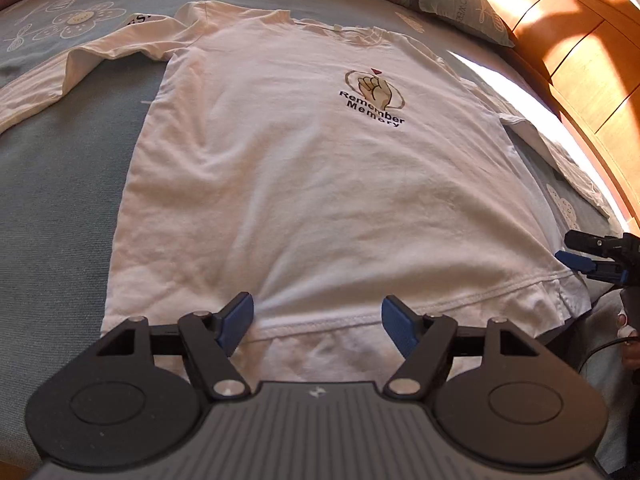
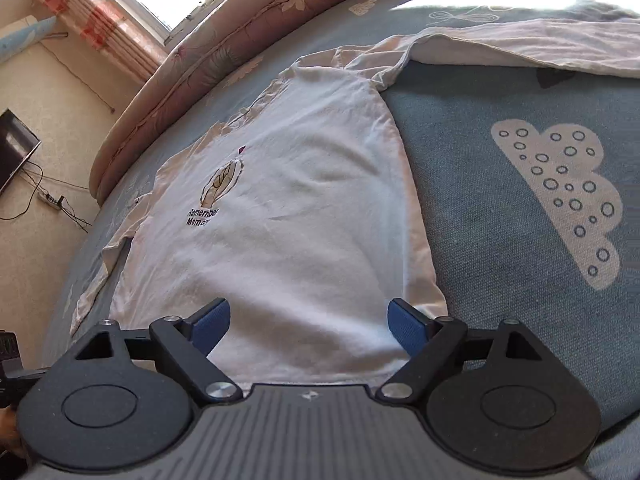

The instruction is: Fold clothes

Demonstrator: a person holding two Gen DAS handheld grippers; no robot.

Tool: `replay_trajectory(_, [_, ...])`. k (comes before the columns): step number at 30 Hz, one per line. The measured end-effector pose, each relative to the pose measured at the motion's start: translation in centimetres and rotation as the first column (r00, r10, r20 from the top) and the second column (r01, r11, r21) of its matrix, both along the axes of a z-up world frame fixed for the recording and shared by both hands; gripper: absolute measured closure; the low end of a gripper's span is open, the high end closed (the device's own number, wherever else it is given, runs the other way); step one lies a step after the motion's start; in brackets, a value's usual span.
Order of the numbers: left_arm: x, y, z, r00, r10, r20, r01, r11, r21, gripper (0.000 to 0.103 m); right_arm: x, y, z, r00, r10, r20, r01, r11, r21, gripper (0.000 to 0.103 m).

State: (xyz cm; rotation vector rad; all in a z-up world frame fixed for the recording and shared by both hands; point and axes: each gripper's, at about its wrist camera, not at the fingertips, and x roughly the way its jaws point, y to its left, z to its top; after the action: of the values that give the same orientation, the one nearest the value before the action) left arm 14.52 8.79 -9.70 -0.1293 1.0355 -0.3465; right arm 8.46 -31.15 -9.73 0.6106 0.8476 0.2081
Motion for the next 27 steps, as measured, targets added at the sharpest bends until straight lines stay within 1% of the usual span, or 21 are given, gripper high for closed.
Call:
replay_trajectory(1, [-0.1, 0.1, 0.2, 1.000, 0.005, 0.001, -0.005, 1.000, 0.002, 0.031, -0.6, 0.1, 0.2, 1.000, -0.002, 0.005, 0.002, 1.000, -0.011, 0.013])
replay_trajectory(2, [-0.1, 0.3, 0.3, 1.000, 0.010, 0.001, -0.010, 1.000, 0.005, 0.031, -0.7, 0.2, 0.6, 1.000, -0.004, 0.028, 0.005, 1.000, -0.026, 0.013])
replay_trajectory(4, [-0.3, 0.4, 0.5, 1.000, 0.016, 0.002, -0.016, 1.000, 0.007, 0.031, -0.8, 0.5, 1.5, 0.996, -0.007, 0.088, 0.012, 0.998, -0.059, 0.012])
replay_trajectory(5, [-0.3, 0.4, 0.4, 1.000, 0.014, 0.003, -0.014, 1.000, 0.006, 0.031, -0.5, 0.6, 1.8, 0.992, 0.003, 0.122, 0.006, 0.997, -0.075, 0.009])
replay_trajectory(6, [-0.3, 0.4, 0.3, 1.000, 0.013, 0.003, -0.013, 1.000, 0.004, 0.031, 0.0, 0.8, 1.8, 0.990, 0.012, 0.141, 0.001, 0.996, -0.093, 0.008])
replay_trajectory(7, [-0.3, 0.4, 0.2, 1.000, 0.011, 0.004, -0.011, 1.000, 0.002, 0.030, 0.5, 0.9, 1.5, 0.991, 0.009, 0.133, 0.006, 0.994, -0.112, 0.008])
replay_trajectory(9, [-0.3, 0.3, -0.1, 1.000, 0.008, 0.005, -0.008, 1.000, -0.001, 0.031, 0.9, 0.7, 0.1, 0.996, -0.002, 0.085, 0.013, 0.992, -0.125, 0.007])
replay_trajectory(10, [-0.3, 0.3, -0.2, 1.000, 0.006, 0.005, -0.006, 1.000, -0.003, 0.029, 0.9, 0.6, -0.1, 0.997, 0.000, 0.079, 0.010, 0.992, -0.128, 0.007])
replay_trajectory(12, [-0.8, 0.9, 0.0, 1.000, 0.015, 0.006, -0.015, 1.000, -0.004, 0.029, 0.6, 0.7, -0.2, 0.997, 0.009, 0.079, 0.002, 0.991, -0.133, 0.006])
replay_trajectory(14, [-0.9, 1.1, 0.8, 1.000, 0.024, -0.005, -0.023, 0.999, 0.023, 0.030, 0.6, 1.0, -0.4, 0.995, 0.034, 0.092, -0.021, 0.990, -0.141, 0.000])
replay_trajectory(15, [-0.8, 0.9, 1.3, 1.000, 0.025, -0.001, -0.025, 0.999, 0.036, 0.032, 0.6, 1.5, -0.4, 0.994, 0.049, 0.096, -0.032, 0.985, -0.172, 0.000])
replay_trajectory(18, [0.5, -1.3, 3.0, 0.996, -0.040, 0.085, 0.036, 0.998, 0.054, 0.031, 0.5, 3.2, -0.2, 0.993, 0.059, 0.100, -0.029, 0.961, -0.274, 0.000])
replay_trajectory(21, [2.7, -4.3, 4.0, 0.981, -0.104, 0.161, 0.094, 0.993, 0.071, 0.030, 0.6, 4.8, 0.2, 0.989, 0.068, 0.129, -0.017, 0.933, -0.359, 0.000])
replay_trajectory(22, [3.7, -5.5, 3.8, 0.977, -0.120, 0.175, 0.105, 0.990, 0.096, 0.029, 0.8, 5.4, 0.5, 0.986, 0.081, 0.146, -0.019, 0.923, -0.384, 0.000])
replay_trajectory(24, [5.5, -7.8, 2.8, 0.970, -0.148, 0.193, 0.117, 0.980, 0.162, 0.030, 1.7, 7.2, 1.4, 0.977, 0.125, 0.173, -0.033, 0.890, -0.456, 0.000])
replay_trajectory(26, [6.8, -9.2, 1.5, 0.970, -0.160, 0.185, 0.122, 0.971, 0.205, 0.031, 2.9, 9.1, 2.2, 0.963, 0.182, 0.197, -0.053, 0.849, -0.525, 0.000])
replay_trajectory(27, [7.1, -9.4, 0.8, 0.971, -0.160, 0.176, 0.121, 0.970, 0.212, 0.031, 3.8, 10.2, 2.4, 0.953, 0.218, 0.209, -0.068, 0.828, -0.556, 0.000])
